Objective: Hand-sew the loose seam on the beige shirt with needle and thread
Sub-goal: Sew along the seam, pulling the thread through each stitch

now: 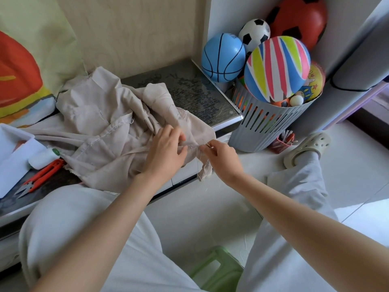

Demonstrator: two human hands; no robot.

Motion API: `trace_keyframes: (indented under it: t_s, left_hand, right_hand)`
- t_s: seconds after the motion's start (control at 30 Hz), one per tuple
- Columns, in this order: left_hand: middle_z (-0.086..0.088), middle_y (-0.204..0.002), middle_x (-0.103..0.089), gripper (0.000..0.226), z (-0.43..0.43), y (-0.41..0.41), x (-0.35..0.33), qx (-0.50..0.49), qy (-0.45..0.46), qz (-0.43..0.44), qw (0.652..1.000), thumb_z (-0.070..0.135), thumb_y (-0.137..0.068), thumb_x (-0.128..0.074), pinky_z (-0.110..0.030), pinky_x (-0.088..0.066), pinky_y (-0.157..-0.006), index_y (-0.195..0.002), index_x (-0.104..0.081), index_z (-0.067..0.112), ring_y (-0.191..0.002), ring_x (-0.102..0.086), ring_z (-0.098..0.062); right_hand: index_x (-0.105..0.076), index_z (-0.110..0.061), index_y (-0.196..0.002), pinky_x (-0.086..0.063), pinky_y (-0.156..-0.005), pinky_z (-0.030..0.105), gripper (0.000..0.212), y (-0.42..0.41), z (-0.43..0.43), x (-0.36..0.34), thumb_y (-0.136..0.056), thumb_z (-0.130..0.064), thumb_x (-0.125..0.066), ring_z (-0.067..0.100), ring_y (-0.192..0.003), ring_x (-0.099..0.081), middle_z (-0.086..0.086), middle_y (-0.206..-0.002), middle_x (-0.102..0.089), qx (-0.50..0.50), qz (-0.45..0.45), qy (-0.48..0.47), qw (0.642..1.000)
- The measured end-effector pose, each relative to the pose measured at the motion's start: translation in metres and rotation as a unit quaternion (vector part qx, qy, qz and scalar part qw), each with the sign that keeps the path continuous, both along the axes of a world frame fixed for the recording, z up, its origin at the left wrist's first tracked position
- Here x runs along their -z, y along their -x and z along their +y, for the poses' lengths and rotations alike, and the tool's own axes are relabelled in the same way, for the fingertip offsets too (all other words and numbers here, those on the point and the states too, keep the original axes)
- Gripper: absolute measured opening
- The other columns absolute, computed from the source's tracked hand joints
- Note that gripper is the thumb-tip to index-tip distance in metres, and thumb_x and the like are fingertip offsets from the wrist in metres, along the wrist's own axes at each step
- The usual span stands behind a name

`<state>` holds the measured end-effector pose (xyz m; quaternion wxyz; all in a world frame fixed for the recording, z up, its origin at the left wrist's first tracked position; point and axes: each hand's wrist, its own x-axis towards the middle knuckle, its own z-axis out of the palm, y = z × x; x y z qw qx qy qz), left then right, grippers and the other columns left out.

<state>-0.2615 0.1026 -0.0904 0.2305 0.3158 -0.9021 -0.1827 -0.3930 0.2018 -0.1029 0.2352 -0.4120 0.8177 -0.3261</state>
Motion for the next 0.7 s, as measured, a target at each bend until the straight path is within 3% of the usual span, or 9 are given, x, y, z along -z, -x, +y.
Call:
trace_keyframes:
  t_s: [0.37,0.57,0.63,0.7]
  left_hand:
    - [0.003,-0.09,-0.064,0.008,0.009,0.0,0.016,-0.07,0.018,-0.051,0.996,0.026,-0.088,-0.063,-0.037,-0.025,-0.083,-0.091,-0.061,0.018,-0.1,-0.05,-0.026]
    - [-0.006,-0.087,-0.056,0.006,0.009,-0.002,0.016,-0.018,0.04,-0.028,0.999,0.012,-0.09,-0.056,-0.034,-0.033,-0.078,-0.084,-0.055,0.012,-0.087,-0.052,-0.03]
    - [-0.006,-0.09,-0.048,0.008,0.012,0.0,0.012,0.018,-0.007,0.005,1.0,0.001,-0.091,-0.052,-0.025,-0.029,-0.068,-0.087,-0.051,0.007,-0.079,-0.051,-0.027]
    - [-0.005,-0.093,-0.045,0.007,0.013,0.002,0.011,0.019,-0.049,0.023,0.998,-0.001,-0.093,-0.049,-0.023,-0.029,-0.068,-0.089,-0.051,0.005,-0.079,-0.05,-0.025]
  right_hand:
    - [-0.059,-0.013,-0.082,-0.033,-0.053,0.031,0.032,0.01,0.006,-0.003,-0.095,-0.041,-0.049,0.017,-0.059,-0.046,-0.005,-0.059,-0.049,0.018,0.015,-0.026,0.999]
    - [-0.055,-0.019,-0.077,-0.028,-0.049,0.028,0.027,0.009,0.005,-0.003,-0.097,-0.036,-0.047,0.011,-0.054,-0.042,-0.01,-0.054,-0.046,0.014,0.014,-0.042,0.999]
    - [-0.053,-0.019,-0.076,-0.027,-0.049,0.027,0.027,0.009,0.005,-0.003,-0.097,-0.034,-0.046,0.01,-0.053,-0.041,-0.012,-0.053,-0.045,0.012,0.014,-0.044,0.999]
    - [-0.053,-0.019,-0.077,-0.028,-0.049,0.027,0.027,0.01,0.004,-0.003,-0.098,-0.033,-0.045,0.009,-0.054,-0.042,-0.012,-0.054,-0.045,0.015,0.016,-0.044,0.999]
